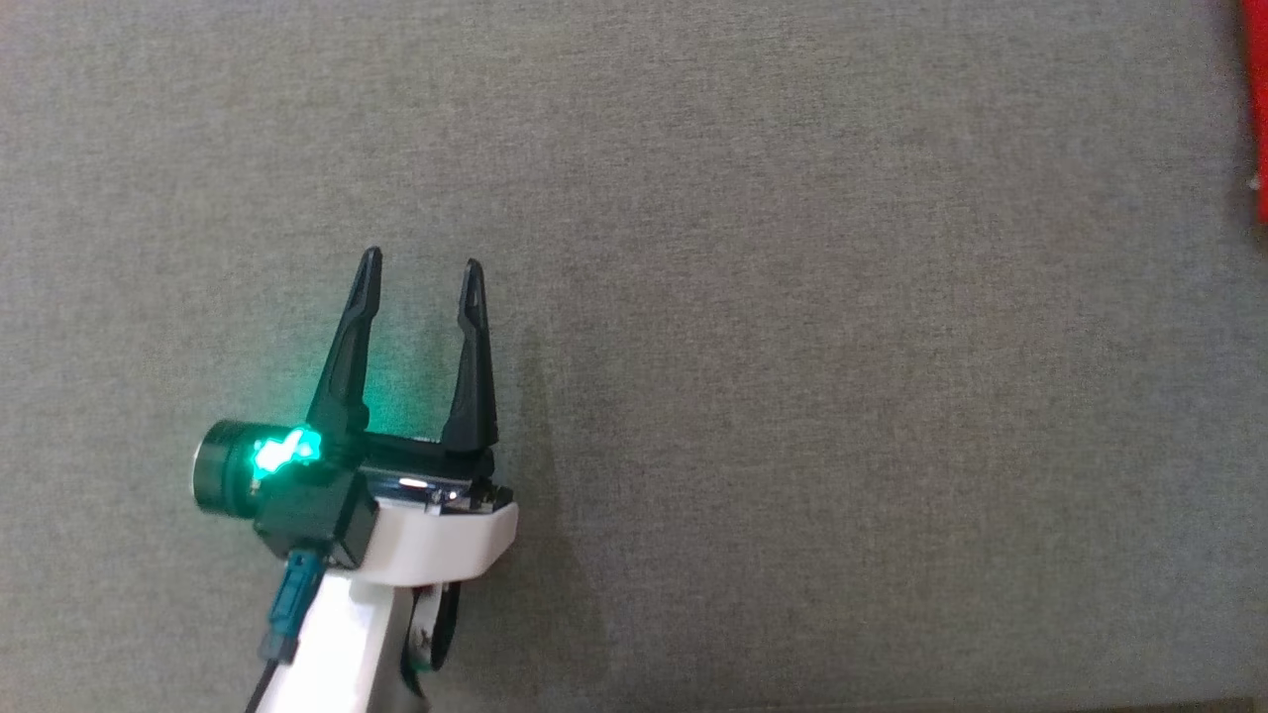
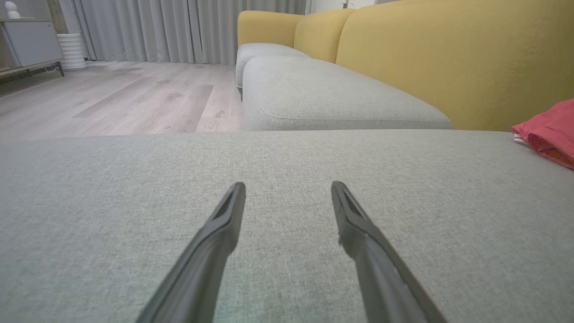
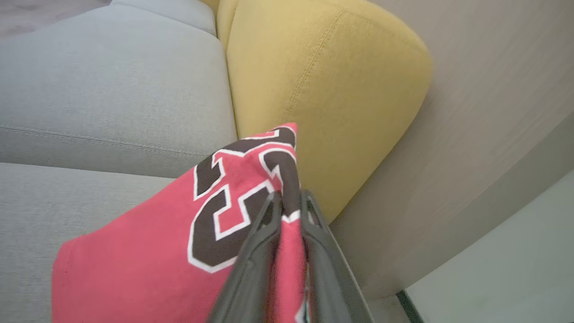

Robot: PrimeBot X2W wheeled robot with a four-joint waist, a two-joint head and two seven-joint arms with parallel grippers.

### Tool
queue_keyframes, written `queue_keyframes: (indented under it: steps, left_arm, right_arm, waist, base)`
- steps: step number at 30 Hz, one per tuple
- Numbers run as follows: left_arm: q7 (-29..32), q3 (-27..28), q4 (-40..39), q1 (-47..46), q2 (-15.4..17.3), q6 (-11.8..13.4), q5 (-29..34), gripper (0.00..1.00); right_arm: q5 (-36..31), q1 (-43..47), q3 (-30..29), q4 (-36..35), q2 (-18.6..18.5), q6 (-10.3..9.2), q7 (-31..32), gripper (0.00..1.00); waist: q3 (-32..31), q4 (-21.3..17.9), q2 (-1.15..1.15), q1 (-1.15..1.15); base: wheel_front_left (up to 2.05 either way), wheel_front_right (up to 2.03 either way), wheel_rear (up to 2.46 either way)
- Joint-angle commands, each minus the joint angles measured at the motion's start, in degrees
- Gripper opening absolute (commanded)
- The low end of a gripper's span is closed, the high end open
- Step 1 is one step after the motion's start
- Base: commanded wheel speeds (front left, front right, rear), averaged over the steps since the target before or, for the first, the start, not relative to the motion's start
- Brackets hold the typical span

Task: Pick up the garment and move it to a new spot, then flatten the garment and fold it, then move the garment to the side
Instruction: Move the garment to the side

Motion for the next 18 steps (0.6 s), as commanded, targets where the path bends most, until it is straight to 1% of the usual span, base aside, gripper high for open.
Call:
queue_keyframes:
  steps: [1,3,5,7,9,13,18]
  left_arm:
    - [-0.3,1.5,-1.4,-0.5,-0.1,-0.3,0.2,1.0]
    - [-0.3,1.5,-1.0,-0.7,-0.1,-0.3,0.1,1.0]
    - [-0.3,1.7,-0.6,-0.5,-0.1,0.0,-0.3,1.0]
    - [-0.3,1.8,-0.7,-0.2,-0.1,-0.2,-1.7,1.0]
    - [-0.3,1.9,-1.2,0.5,-0.1,-0.9,-3.6,1.0]
    - [-0.3,2.7,0.5,2.7,-0.1,-0.7,-4.3,1.0]
    - [-0.3,3.5,1.6,5.8,-0.1,-1.1,-4.8,1.0]
  right_arm:
    - [-1.2,1.4,-0.7,-2.6,-3.0,-0.04,-0.6,1.0]
    - [-3.7,1.8,-0.9,-2.9,-3.0,-0.04,-2.5,1.0]
    - [-5.4,2.1,0.6,-2.9,-1.5,-0.04,-4.7,1.0]
    - [-6.6,2.7,3.2,-2.4,0.6,-0.04,-7.3,1.0]
    - [-7.1,3.7,6.9,-1.1,3.0,-0.04,-10.0,1.0]
    - [-6.4,6.4,16.4,2.6,8.5,-0.04,-16.1,1.0]
    - [-3.0,9.9,25.6,12.1,14.9,-0.04,-24.8,1.0]
  waist:
    - [0.0,0.2,0.0,-0.01]
    - [-0.6,0.6,0.0,-0.01]
    - [-1.7,0.9,0.0,-0.01]
    - [-3.3,1.1,0.0,-0.01]
    - [-5.2,1.5,0.0,-0.01]
    - [-10.0,2.2,0.0,-0.01]
    - [-16.0,2.8,0.0,-0.01]
  base:
    - [0.0,0.0,0.0]
    - [0.0,0.0,0.0]
    - [0.0,0.0,0.0]
    - [0.0,0.0,0.0]
    - [0.0,0.0,0.0]
    - [0.0,0.0,0.0]
    - [0.0,0.0,0.0]
